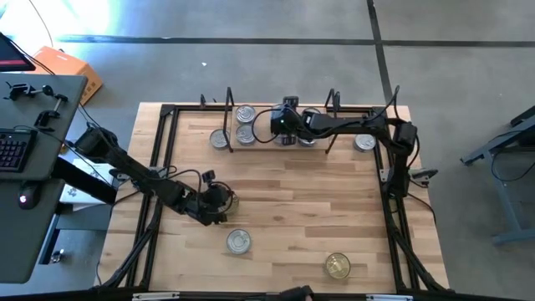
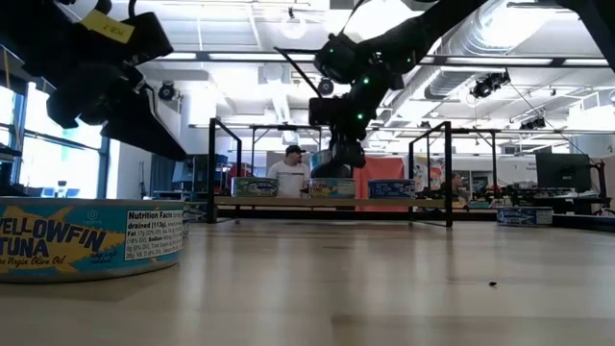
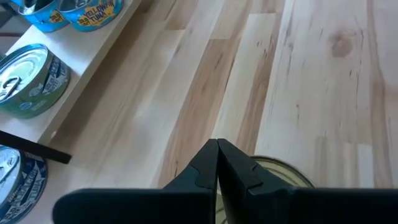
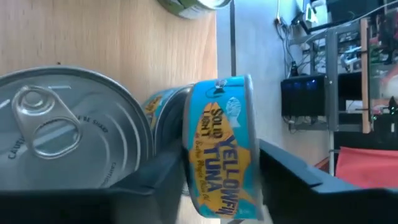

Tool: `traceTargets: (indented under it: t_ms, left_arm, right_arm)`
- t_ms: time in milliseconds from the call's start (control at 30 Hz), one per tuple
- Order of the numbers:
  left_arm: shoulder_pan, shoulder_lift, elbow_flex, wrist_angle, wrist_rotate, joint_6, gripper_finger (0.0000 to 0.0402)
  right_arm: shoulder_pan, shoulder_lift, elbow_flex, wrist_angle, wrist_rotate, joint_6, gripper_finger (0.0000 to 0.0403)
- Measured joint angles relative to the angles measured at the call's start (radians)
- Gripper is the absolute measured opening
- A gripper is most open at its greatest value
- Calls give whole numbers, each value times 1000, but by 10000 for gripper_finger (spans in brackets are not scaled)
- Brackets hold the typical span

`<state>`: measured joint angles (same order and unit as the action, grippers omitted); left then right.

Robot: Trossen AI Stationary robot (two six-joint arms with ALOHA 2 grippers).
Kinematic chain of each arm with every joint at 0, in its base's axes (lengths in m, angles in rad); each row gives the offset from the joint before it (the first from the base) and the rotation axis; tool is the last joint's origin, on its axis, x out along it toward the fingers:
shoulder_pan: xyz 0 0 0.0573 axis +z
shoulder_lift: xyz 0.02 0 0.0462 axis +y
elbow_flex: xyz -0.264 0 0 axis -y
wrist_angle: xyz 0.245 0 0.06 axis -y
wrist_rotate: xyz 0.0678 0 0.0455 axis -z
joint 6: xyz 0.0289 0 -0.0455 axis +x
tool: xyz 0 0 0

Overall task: Stack canned seafood by type on shelf
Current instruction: Stack the yellow and blue tuna can on top of the other yellow and blue tuna can on the shelf, then stack the blue tuna can on top of the other blue tuna can on the shelf

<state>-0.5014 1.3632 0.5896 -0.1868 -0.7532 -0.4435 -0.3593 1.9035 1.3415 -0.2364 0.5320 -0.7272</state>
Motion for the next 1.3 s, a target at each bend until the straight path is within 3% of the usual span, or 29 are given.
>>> traceTargets:
  t_ms: [200,400,533,600,667,733,800,967,1167,1300]
  left_arm:
    - [0,0,0,7,0,0,1]
    - [0,1,0,7,0,0,1]
    - [0,1,0,8,0,1,1]
    - [0,1,0,8,0,1,1]
    - [0,1,0,10,0,1,1]
    - [0,1,0,16,0,1,1]
    - [0,1,0,22,0,1,1]
    - [-11,-2,0,31,-24,-7,1]
    - [-25,-55,2,-87,-331,-223,1]
    - [-15,-156,2,-229,-371,-349,1]
  right_arm:
    - [15,-28,0,-3,-1,11,253]
    - [14,-55,0,-7,-10,21,265]
    - [40,-117,0,-22,-24,163,266]
    - [65,-161,0,-53,-111,296,266]
    - [97,-195,0,-87,-284,391,267]
    - [143,-219,-22,-122,-462,413,267]
    - [210,-235,-71,-119,-540,424,267]
    - [390,-253,-224,-70,-453,564,268]
    - [618,-258,-328,-42,-321,902,268]
    - [762,-258,-359,-36,-135,1055,268]
